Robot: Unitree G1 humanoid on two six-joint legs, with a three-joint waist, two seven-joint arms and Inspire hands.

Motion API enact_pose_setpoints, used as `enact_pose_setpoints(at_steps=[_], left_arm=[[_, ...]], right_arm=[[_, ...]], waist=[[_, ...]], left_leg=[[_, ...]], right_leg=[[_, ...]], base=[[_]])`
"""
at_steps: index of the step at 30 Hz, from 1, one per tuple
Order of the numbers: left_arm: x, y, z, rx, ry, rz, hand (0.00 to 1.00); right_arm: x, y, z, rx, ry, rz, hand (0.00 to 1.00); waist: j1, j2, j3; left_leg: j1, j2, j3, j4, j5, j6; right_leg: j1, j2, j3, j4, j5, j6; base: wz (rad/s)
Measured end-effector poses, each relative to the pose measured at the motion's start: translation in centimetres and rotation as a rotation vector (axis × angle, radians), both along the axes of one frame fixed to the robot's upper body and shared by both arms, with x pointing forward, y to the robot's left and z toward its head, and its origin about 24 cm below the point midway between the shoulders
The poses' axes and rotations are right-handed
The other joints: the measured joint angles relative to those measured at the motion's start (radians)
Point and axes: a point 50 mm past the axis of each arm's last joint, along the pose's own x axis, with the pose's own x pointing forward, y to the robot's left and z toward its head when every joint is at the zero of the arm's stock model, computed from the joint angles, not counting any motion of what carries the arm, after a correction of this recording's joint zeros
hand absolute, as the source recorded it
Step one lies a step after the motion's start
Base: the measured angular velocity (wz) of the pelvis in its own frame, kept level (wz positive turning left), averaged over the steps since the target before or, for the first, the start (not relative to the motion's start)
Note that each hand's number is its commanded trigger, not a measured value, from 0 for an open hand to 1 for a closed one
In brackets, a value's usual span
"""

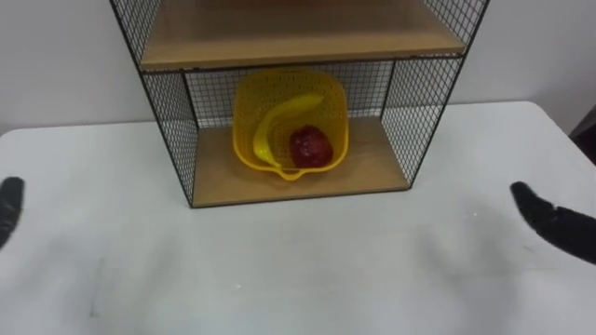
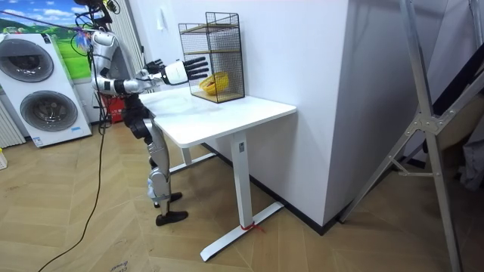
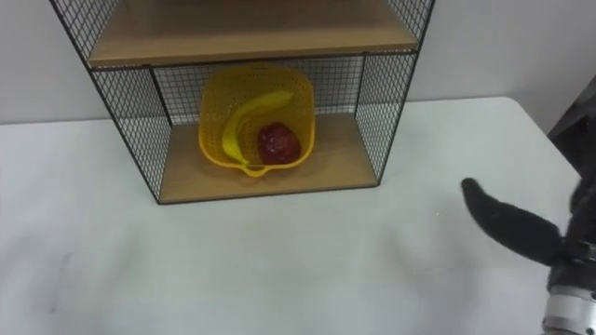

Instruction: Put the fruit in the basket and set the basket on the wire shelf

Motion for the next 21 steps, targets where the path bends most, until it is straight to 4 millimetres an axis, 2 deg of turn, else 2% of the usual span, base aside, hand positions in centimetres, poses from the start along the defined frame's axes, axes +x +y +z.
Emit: enact_pose_setpoints(at_steps=[2, 5, 7, 9, 11, 13, 14, 15, 16, 17, 19, 21], left_arm=[[-1.2, 1.3, 0.7, 0.012, -0.026, 0.115, 0.00], [-3.6, 3.6, 2.1, 0.042, -0.078, 0.317, 0.00], [-6.2, 5.8, 3.1, 0.029, -0.130, 0.473, 0.00], [-8.0, 7.4, 2.6, -0.036, -0.138, 0.569, 0.00], [-10.0, 8.8, 0.9, -0.144, -0.098, 0.676, 0.00], [-13.0, 9.8, -2.7, -0.333, -0.034, 0.844, 0.00], [-13.8, 9.9, -3.7, -0.380, -0.016, 0.890, 0.00], [-15.3, 9.8, -5.6, -0.484, 0.002, 0.980, 0.00], [-16.8, 9.5, -7.2, -0.575, 0.017, 1.069, 0.00], [-17.4, 9.3, -7.9, -0.607, 0.032, 1.106, 0.00], [-19.9, 8.4, -10.1, -0.711, 0.072, 1.233, 0.00], [-21.6, 7.6, -11.3, -0.765, 0.110, 1.312, 0.00]], right_arm=[[-0.8, -1.3, 0.7, 0.003, -0.053, -0.097, 0.00], [-3.2, -4.3, 2.3, 0.032, -0.178, -0.320, 0.00], [-5.4, -6.6, 3.2, 0.066, -0.276, -0.499, 0.00], [-7.2, -8.4, 3.2, 0.121, -0.329, -0.624, 0.00], [-8.7, -10.1, 2.0, 0.205, -0.326, -0.755, 0.00], [-11.1, -11.6, -1.0, 0.381, -0.298, -0.936, 0.00], [-11.8, -11.7, -1.9, 0.428, -0.288, -0.985, 0.00], [-13.3, -11.9, -3.6, 0.528, -0.276, -1.082, 0.00], [-14.7, -12.0, -5.2, 0.623, -0.273, -1.178, 0.00], [-15.4, -12.0, -6.0, 0.657, -0.261, -1.222, 0.00], [-18.8, -11.3, -9.2, 0.750, -0.181, -1.412, 0.00], [-21.3, -10.3, -11.3, 0.807, -0.118, -1.548, 0.00]], waist=[[0.006, 0.000, -0.0003], [0.010, 0.007, 0.0006], [0.013, 0.006, 0.0043], [0.010, 0.012, -0.0011], [0.008, 0.018, -0.0063], [-0.006, 0.021, -0.0124], [-0.006, 0.021, -0.0128], [-0.009, 0.022, -0.0127], [-0.011, 0.021, -0.0132], [-0.009, 0.021, -0.0136], [-0.011, 0.018, -0.0155], [-0.024, 0.016, -0.0172]], left_leg=[[-0.003, 0.000, -0.001, 0.000, 0.000, 0.000], [-0.011, 0.000, -0.003, 0.000, 0.001, -0.001], [-0.016, 0.000, -0.006, 0.000, 0.001, -0.001], [-0.021, 0.000, -0.006, 0.002, 0.001, -0.001], [-0.023, -0.001, -0.004, 0.003, 0.000, -0.001], [-0.036, -0.002, -0.002, 0.004, 0.000, -0.001], [-0.037, -0.002, -0.002, 0.005, 0.000, -0.001], [-0.040, -0.002, -0.002, 0.005, 0.000, -0.002], [-0.044, -0.003, -0.002, 0.006, 0.000, -0.002], [-0.046, -0.004, -0.003, 0.006, -0.001, -0.002], [-0.050, -0.005, -0.011, 0.008, -0.002, -0.002], [-0.056, -0.010, -0.032, 0.012, -0.002, -0.003]], right_leg=[[-0.003, 0.000, -0.001, 0.001, 0.000, 0.001], [-0.009, 0.000, -0.002, 0.001, -0.001, -0.001], [-0.011, -0.008, -0.009, 0.000, -0.002, -0.002], [-0.015, -0.010, -0.009, 0.000, -0.002, -0.003], [-0.021, -0.015, -0.015, 0.008, -0.007, -0.004], [-0.035, -0.021, -0.028, 0.024, -0.015, -0.005], [-0.037, -0.021, -0.028, 0.026, -0.016, -0.005], [-0.041, -0.022, -0.027, 0.031, -0.019, -0.005], [-0.048, -0.024, -0.028, 0.039, -0.024, -0.005], [-0.049, -0.024, -0.028, 0.039, -0.025, -0.005], [-0.049, -0.025, -0.030, 0.040, -0.026, -0.005], [-0.049, -0.028, -0.040, 0.046, -0.034, -0.004]], base=[[0.00], [0.01], [0.04], [0.00], [0.00], [0.05], [0.06], [0.00], [0.00], [0.03], [0.08], [0.26]])
